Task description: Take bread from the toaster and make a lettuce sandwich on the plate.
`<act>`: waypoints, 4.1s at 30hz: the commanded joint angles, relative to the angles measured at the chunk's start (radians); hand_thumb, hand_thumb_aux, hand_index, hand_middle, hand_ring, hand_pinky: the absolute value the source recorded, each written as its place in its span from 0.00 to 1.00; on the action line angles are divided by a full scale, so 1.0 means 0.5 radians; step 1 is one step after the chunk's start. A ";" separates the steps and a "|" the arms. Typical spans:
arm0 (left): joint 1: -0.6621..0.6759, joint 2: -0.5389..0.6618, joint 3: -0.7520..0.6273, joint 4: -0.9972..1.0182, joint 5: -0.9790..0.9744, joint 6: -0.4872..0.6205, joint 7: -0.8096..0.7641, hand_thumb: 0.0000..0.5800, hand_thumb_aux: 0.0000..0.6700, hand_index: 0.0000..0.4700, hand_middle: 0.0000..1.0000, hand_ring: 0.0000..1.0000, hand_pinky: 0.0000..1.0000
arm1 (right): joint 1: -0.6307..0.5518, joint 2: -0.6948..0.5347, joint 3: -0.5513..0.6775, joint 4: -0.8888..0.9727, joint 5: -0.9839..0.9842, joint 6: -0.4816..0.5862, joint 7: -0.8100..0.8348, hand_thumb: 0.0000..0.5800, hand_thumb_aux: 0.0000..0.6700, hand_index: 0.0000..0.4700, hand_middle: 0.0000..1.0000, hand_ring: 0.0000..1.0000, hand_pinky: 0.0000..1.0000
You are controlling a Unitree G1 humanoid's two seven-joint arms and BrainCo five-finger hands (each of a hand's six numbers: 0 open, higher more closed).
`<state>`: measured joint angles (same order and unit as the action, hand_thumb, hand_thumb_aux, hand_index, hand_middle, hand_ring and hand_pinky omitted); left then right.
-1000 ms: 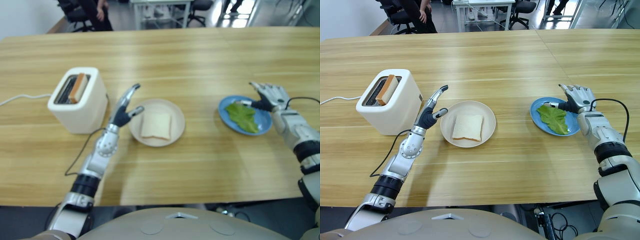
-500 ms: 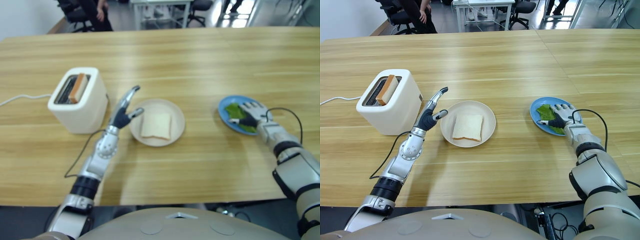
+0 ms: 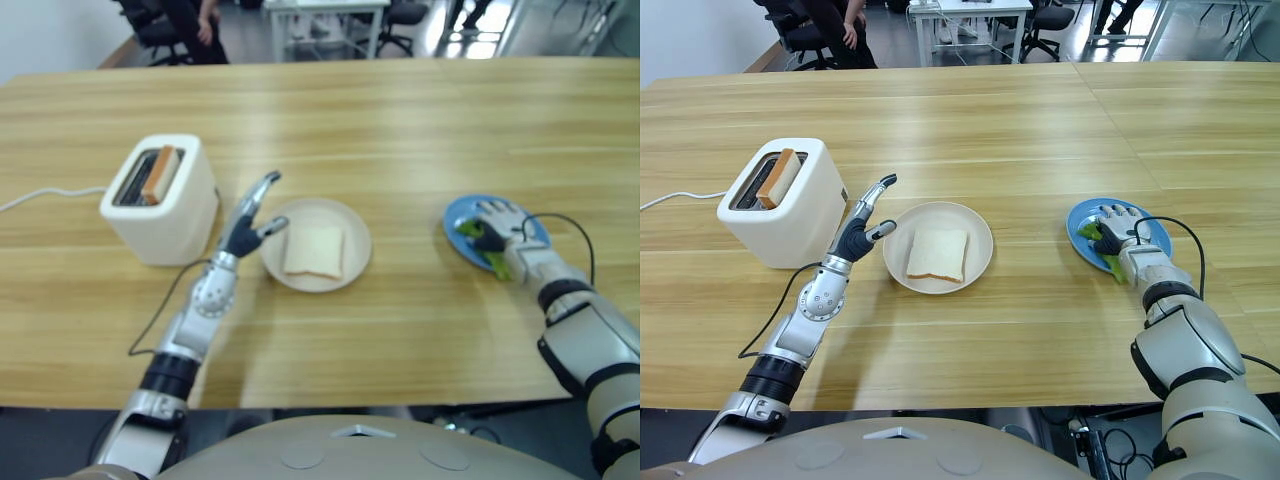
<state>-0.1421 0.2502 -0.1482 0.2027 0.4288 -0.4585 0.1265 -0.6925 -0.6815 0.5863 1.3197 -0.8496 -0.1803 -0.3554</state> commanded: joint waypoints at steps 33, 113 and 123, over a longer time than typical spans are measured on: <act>-0.001 0.000 -0.009 0.047 0.037 0.016 0.033 0.00 0.00 0.00 0.00 0.00 0.00 | 0.268 -0.396 -0.408 -1.224 0.233 -0.059 0.039 1.00 1.00 0.98 1.00 1.00 1.00; -0.015 0.598 0.606 -0.718 0.912 1.056 -0.011 0.00 0.00 0.00 0.00 0.00 0.00 | 0.984 0.930 -1.600 -2.368 2.125 0.179 1.055 0.00 0.00 0.00 0.00 0.00 0.00; -0.157 0.703 0.548 0.053 0.809 1.464 -0.142 0.00 0.00 0.00 0.00 0.00 0.00 | 0.987 0.943 -1.607 -2.314 2.103 0.141 1.056 0.00 0.00 0.00 0.00 0.00 0.00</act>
<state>-0.2054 0.5946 0.1534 0.1682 0.8527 0.2630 0.0645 -0.1986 -0.2085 -0.2087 0.1469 0.2022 -0.1079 0.1734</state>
